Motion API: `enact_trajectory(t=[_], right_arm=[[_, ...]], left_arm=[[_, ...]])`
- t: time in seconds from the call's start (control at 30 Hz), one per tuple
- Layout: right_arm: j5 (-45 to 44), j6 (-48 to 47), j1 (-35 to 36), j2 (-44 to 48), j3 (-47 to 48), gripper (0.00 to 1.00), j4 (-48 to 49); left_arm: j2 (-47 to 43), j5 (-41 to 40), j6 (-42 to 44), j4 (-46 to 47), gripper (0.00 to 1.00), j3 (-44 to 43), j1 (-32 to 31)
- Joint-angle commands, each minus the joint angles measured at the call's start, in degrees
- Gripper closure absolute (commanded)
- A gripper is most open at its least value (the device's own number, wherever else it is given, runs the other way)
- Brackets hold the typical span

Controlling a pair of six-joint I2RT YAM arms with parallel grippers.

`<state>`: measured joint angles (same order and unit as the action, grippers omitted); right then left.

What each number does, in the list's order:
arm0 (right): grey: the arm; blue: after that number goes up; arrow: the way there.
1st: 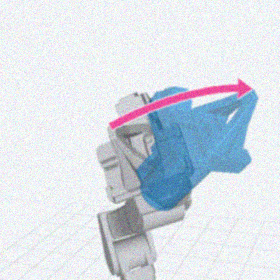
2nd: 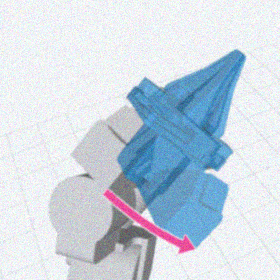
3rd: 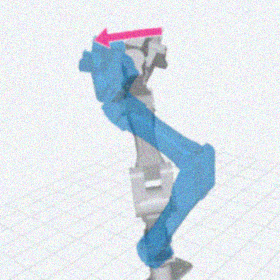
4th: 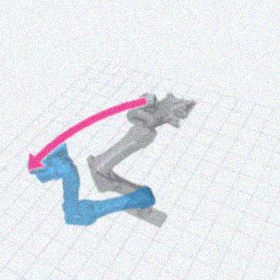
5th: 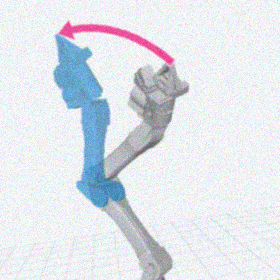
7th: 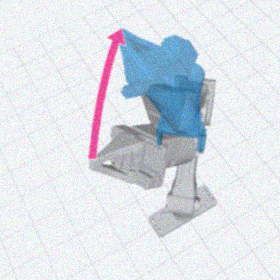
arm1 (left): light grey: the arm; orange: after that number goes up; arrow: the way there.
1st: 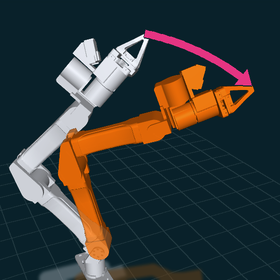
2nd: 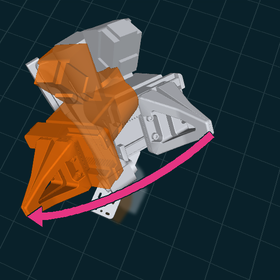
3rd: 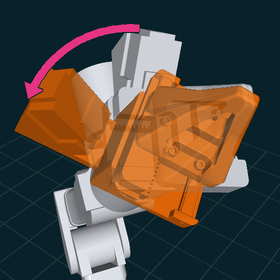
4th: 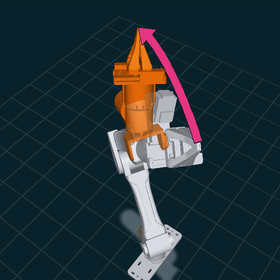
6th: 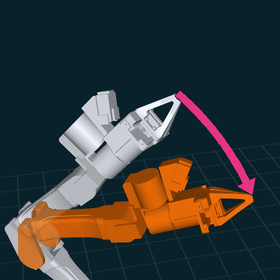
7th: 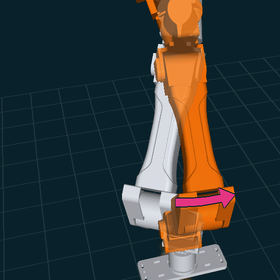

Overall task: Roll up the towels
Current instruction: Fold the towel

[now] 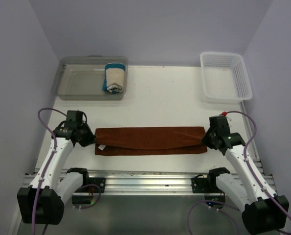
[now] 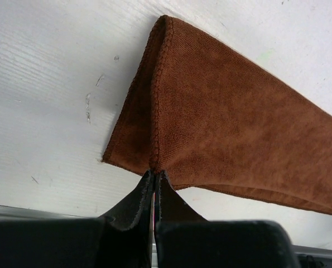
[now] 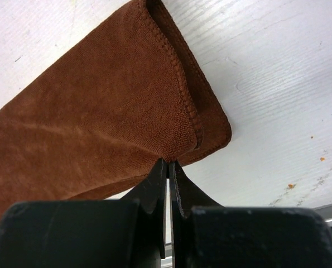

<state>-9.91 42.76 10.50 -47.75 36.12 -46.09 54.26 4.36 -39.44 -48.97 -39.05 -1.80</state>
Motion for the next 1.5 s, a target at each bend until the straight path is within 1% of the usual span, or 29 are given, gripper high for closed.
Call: enact_trajectory(t=[0.0,0.2,0.33,0.5,0.63,0.97,1.0,1.03,1.07,1.13,1.17,1.2,1.23,1.27,1.33,1.37,1.4,1.43,1.47], right_arm=[[-0.11,2.41,-0.22,-0.50,-0.78,1.00,-1.29],[-1.34,2.85,-0.22,-0.59,-0.43,1.00,-1.73],[-1.95,4.08,-0.13,-0.33,-0.96,1.00,-2.95],[-2.92,5.84,-0.22,3.18,-1.32,1.00,-4.09],[-4.06,7.07,-0.22,4.33,-1.31,1.00,-5.24],[-3.80,7.25,-0.22,3.19,-3.16,1.00,-4.54],[-3.71,7.07,-0.22,3.10,-3.16,1.00,-4.37],[-3.54,6.98,-0.22,2.92,-3.16,0.98,-4.02],[-3.45,6.72,-0.22,2.84,-3.07,0.88,-3.75],[-3.01,6.19,-0.13,2.75,-2.81,0.74,-3.57],[-2.75,5.93,-0.22,2.83,-2.72,0.63,-3.31],[-2.48,5.49,-0.22,2.92,-2.55,0.61,-2.70],[-2.22,5.23,-0.22,3.18,-1.67,0.58,-2.43],[-2.04,5.05,-0.22,3.53,-1.23,0.52,-1.91],[-1.00,3.47,-0.22,4.07,0.34,0.50,1.34],[-0.55,2.86,-0.22,3.63,0.96,0.45,2.39],[-0.37,1.98,-0.13,2.84,1.84,0.45,3.62],[-0.20,1.45,0.04,0.31,3.50,0.46,4.33],[0.50,0.92,0.31,-1.02,4.13,0.48,5.29]], left_arm=[[-1.88,1.00,-0.46,-0.69,1.00,-0.15,0.13],[-1.88,0.56,-0.20,-1.83,1.00,-0.59,0.22],[-3.89,-1.45,-1.25,-3.15,1.00,-1.29,0.22],[-6.01,-3.30,-2.13,-5.17,1.00,-3.14,0.22],[-5.22,-3.40,-1.34,-5.96,1.00,-3.84,0.22],[-3.73,-0.50,-1.25,-3.24,0.99,1.60,0.22],[-3.29,-0.32,-1.25,-3.06,0.93,1.78,0.22],[-2.59,-0.14,-1.08,-2.97,0.84,1.96,0.22],[-2.32,-0.05,-0.99,-2.97,0.59,1.87,0.22],[-2.05,-0.49,-0.99,-3.23,0.44,1.26,0.22],[-2.14,-0.93,-1.08,-3.32,0.30,0.99,0.22],[-2.31,-1.28,-1.16,-3.50,0.25,-0.05,0.31],[-2.32,-2.50,-1.16,-3.50,0.24,-0.93,0.22],[-2.23,-3.21,-1.16,-3.50,0.23,-1.81,0.31],[-1.53,-4.09,0.32,-2.80,0.23,-4.63,0.22],[-0.92,-4.10,1.29,-1.49,0.24,-5.50,0.13],[-0.13,-4.10,2.08,-1.04,0.26,-6.99,-0.04],[1.79,-5.84,2.87,-0.95,0.29,-7.88,-0.22],[2.86,-6.03,2.88,-0.69,0.34,-8.58,-0.57]])
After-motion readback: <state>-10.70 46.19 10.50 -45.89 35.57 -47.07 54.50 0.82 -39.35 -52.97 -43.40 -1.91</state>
